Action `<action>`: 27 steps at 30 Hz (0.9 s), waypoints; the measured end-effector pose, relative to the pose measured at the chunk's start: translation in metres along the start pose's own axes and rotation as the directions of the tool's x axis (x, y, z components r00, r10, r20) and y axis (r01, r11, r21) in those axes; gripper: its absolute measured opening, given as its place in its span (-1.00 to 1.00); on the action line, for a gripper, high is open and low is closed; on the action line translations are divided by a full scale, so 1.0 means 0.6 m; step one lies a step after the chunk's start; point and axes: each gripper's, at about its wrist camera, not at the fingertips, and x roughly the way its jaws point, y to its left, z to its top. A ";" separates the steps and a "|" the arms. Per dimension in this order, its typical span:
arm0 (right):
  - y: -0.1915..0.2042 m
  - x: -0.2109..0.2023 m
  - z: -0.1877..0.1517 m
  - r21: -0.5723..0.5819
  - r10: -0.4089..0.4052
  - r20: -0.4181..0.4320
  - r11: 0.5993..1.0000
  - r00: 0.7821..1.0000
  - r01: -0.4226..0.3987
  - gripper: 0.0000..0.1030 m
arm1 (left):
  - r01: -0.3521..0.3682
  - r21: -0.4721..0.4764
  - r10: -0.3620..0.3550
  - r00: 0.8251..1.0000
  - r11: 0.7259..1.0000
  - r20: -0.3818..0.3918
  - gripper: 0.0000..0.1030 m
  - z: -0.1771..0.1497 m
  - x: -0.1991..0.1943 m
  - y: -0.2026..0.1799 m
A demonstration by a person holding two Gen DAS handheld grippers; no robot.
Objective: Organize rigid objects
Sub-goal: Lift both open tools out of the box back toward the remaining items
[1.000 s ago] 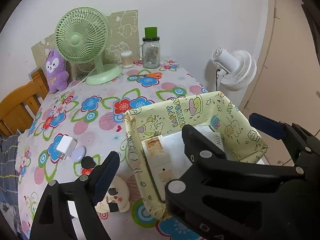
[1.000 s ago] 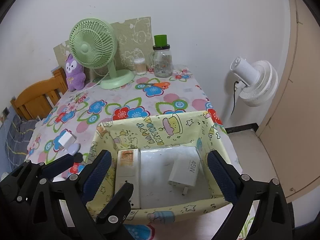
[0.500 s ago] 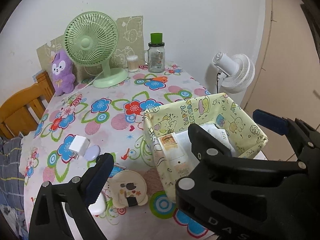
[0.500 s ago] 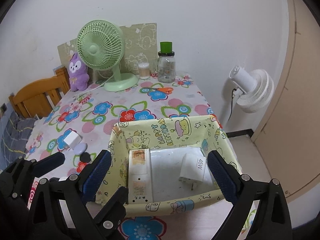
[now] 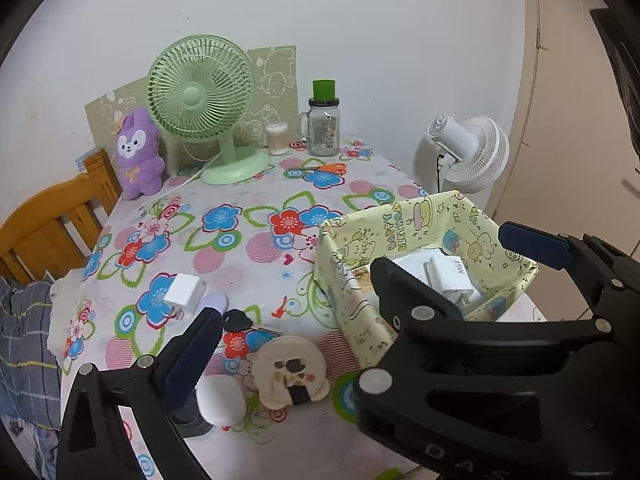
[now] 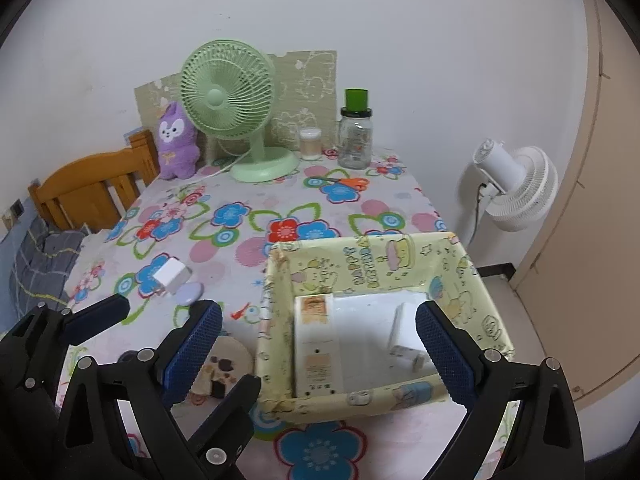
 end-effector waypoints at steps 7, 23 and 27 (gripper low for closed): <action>0.026 -0.007 -0.002 -0.003 0.004 0.009 1.000 1.000 -0.004 0.92 | -0.007 0.007 0.007 1.000 1.000 0.020 1.00 -0.008 -0.015 0.019; 0.096 -0.008 -0.012 -0.054 0.053 0.022 0.997 0.998 -0.052 0.92 | -0.027 0.000 0.027 1.000 1.000 0.016 1.00 -0.038 -0.031 0.078; 0.120 -0.003 -0.018 -0.068 0.081 0.014 0.994 0.997 -0.080 0.92 | -0.027 -0.021 0.027 1.000 0.999 0.001 0.99 -0.049 -0.027 0.100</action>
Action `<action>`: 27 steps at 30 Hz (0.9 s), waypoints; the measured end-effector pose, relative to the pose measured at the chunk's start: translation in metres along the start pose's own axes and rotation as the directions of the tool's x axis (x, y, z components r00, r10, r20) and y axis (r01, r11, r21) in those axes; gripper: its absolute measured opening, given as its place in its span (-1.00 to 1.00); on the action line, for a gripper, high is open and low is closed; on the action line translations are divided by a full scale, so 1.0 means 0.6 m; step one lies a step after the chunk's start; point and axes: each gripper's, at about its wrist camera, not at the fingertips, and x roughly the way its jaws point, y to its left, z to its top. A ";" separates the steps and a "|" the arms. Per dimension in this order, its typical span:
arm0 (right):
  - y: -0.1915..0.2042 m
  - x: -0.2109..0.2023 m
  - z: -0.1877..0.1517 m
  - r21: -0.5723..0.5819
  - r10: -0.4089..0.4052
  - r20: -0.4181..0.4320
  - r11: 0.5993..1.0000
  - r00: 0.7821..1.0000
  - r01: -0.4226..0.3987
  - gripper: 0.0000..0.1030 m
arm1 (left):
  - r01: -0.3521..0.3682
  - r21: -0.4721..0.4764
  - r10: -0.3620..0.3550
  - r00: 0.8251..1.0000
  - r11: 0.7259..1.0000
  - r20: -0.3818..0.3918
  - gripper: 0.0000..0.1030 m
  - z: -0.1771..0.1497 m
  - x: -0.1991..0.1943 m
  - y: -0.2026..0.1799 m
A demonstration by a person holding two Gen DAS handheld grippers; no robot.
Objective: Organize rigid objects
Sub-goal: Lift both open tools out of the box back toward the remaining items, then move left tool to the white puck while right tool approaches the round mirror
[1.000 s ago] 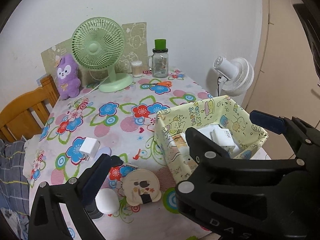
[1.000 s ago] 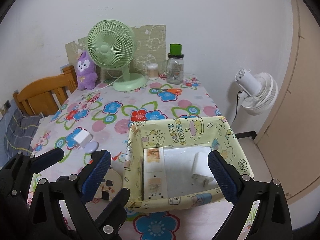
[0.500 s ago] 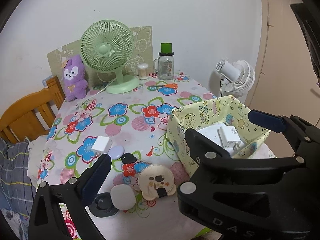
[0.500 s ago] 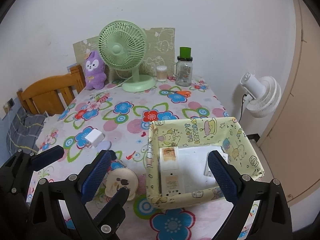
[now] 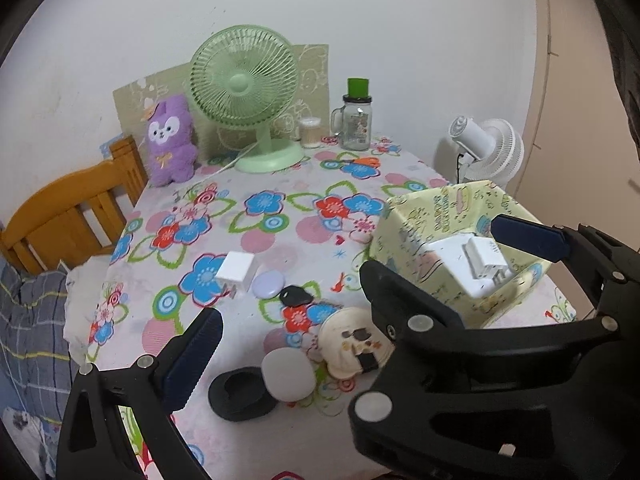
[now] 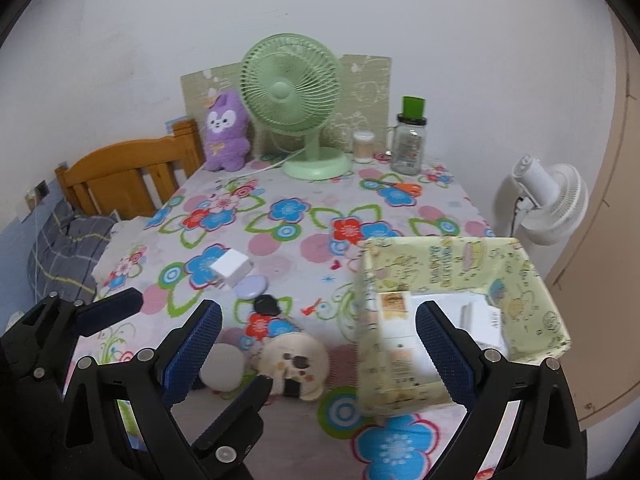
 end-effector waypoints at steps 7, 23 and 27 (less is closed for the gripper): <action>0.029 0.019 -0.015 0.005 0.016 -0.016 1.000 1.000 -0.016 0.92 | 0.013 -0.002 -0.013 1.000 1.000 0.001 1.00 -0.023 0.004 0.027; 0.045 0.075 -0.048 0.063 0.043 -0.064 0.997 0.997 -0.039 0.92 | -0.032 -0.061 0.029 0.998 0.998 -0.059 0.99 -0.064 0.052 0.079; 0.048 0.084 -0.052 0.068 0.041 -0.074 0.997 0.996 -0.036 0.92 | -0.028 -0.053 0.024 0.997 0.998 -0.075 0.99 -0.069 0.064 0.080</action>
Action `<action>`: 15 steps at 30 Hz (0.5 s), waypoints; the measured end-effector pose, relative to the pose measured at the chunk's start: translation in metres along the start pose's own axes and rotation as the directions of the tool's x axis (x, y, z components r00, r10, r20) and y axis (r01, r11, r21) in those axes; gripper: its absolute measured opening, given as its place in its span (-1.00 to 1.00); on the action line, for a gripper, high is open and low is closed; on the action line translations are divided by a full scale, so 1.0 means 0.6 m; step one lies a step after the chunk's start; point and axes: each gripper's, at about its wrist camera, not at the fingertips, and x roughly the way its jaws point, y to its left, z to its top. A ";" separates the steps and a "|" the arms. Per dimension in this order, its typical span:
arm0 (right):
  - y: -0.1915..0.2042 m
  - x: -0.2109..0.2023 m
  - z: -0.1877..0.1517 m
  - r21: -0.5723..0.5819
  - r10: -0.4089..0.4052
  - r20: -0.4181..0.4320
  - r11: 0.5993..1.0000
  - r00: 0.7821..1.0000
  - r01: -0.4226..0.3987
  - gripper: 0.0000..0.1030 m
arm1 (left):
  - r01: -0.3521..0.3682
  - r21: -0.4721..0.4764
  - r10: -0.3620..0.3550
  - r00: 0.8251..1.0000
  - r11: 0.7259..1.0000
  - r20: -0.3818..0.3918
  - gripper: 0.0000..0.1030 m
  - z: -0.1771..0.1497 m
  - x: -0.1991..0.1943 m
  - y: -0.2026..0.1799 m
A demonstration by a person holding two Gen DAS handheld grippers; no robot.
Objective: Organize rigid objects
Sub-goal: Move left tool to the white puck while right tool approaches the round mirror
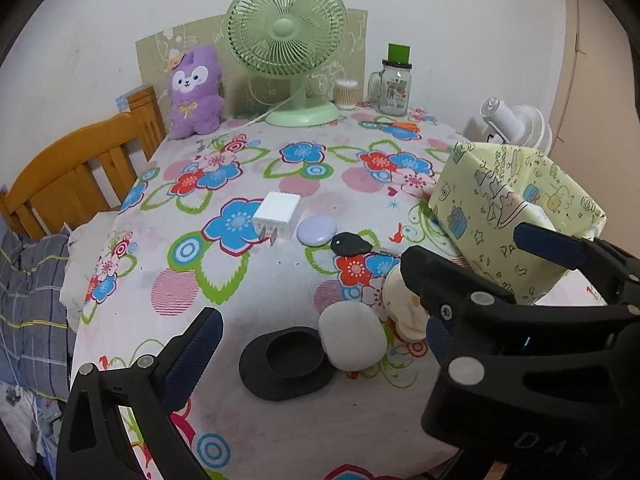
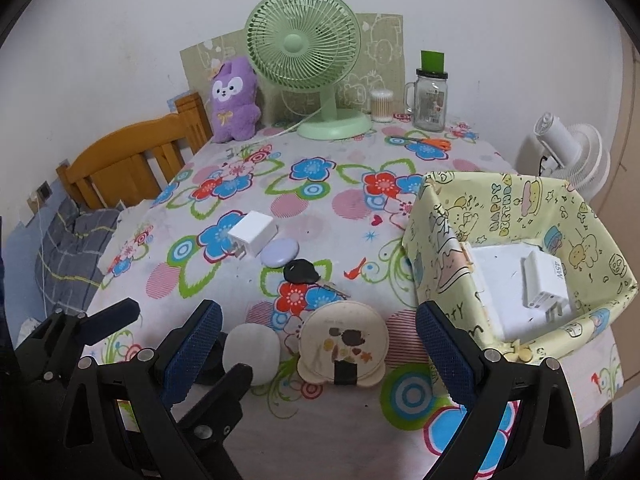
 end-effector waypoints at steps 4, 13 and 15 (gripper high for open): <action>0.005 0.006 -0.008 -0.006 -0.009 -0.003 1.000 1.000 0.009 0.92 | 0.012 0.006 -0.012 1.000 1.000 -0.016 0.99 -0.007 0.012 -0.001; 0.000 0.042 -0.032 0.003 -0.005 -0.080 1.000 0.997 0.005 0.77 | 0.023 -0.009 -0.023 0.997 1.000 -0.069 0.99 -0.027 0.045 -0.002; -0.002 0.050 -0.035 0.009 -0.005 -0.094 1.000 0.996 0.006 0.76 | 0.006 -0.009 -0.006 0.997 1.000 -0.071 0.97 -0.030 0.052 -0.003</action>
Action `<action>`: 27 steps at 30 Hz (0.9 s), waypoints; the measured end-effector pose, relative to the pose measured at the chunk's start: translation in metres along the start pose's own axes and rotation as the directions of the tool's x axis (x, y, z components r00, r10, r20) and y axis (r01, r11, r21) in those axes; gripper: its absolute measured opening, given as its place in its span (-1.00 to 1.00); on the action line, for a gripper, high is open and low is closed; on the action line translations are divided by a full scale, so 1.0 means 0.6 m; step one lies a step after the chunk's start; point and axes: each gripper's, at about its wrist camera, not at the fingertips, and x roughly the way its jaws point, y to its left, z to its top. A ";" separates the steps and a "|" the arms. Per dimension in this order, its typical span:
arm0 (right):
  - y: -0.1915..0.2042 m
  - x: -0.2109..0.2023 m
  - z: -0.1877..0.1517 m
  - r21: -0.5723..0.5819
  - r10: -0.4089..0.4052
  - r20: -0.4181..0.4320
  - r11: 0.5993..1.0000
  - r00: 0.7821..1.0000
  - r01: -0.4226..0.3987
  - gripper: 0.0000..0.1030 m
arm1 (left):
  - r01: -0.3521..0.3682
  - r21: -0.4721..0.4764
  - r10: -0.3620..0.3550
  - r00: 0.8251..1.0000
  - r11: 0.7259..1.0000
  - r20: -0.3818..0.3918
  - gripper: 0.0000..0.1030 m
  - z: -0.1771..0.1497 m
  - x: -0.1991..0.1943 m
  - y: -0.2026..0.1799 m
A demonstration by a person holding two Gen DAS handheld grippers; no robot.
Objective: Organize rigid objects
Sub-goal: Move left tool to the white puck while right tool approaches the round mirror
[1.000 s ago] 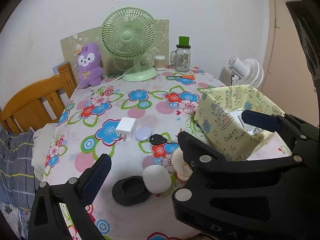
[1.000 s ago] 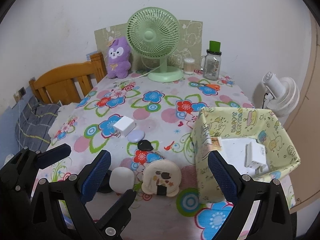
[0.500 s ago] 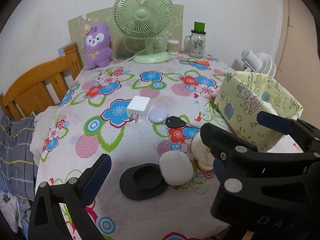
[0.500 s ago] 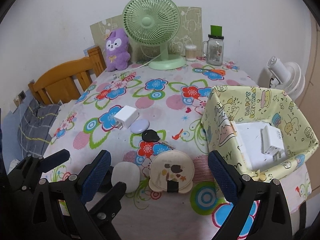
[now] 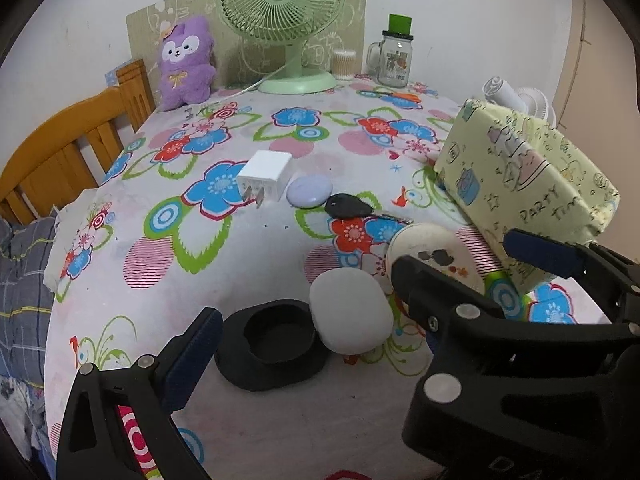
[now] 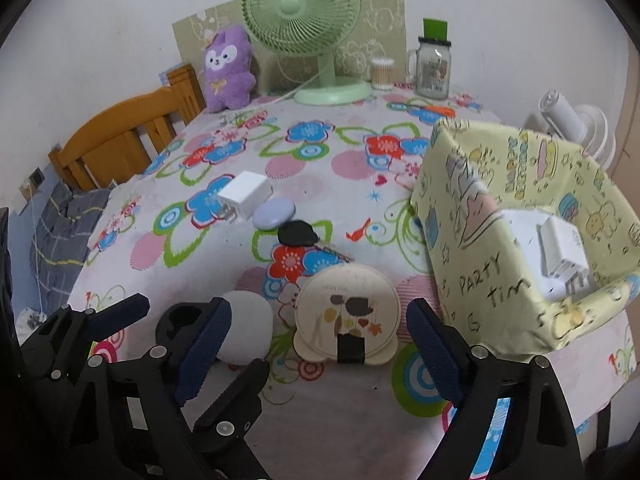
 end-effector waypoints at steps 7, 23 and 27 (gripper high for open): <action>-0.003 0.029 -0.005 0.016 -0.026 -0.064 1.000 0.998 0.027 0.61 | 0.008 0.020 -0.008 1.000 1.000 -0.001 0.91 0.004 0.017 -0.010; -0.024 0.060 -0.005 0.113 -0.064 -0.091 0.991 0.994 0.074 0.57 | 0.017 0.046 -0.016 1.000 0.999 -0.022 0.81 0.016 0.051 -0.011; -0.025 0.060 -0.006 0.125 -0.071 -0.084 0.989 0.994 0.082 0.57 | 0.032 0.051 -0.031 0.999 0.998 -0.016 0.73 0.017 0.051 -0.011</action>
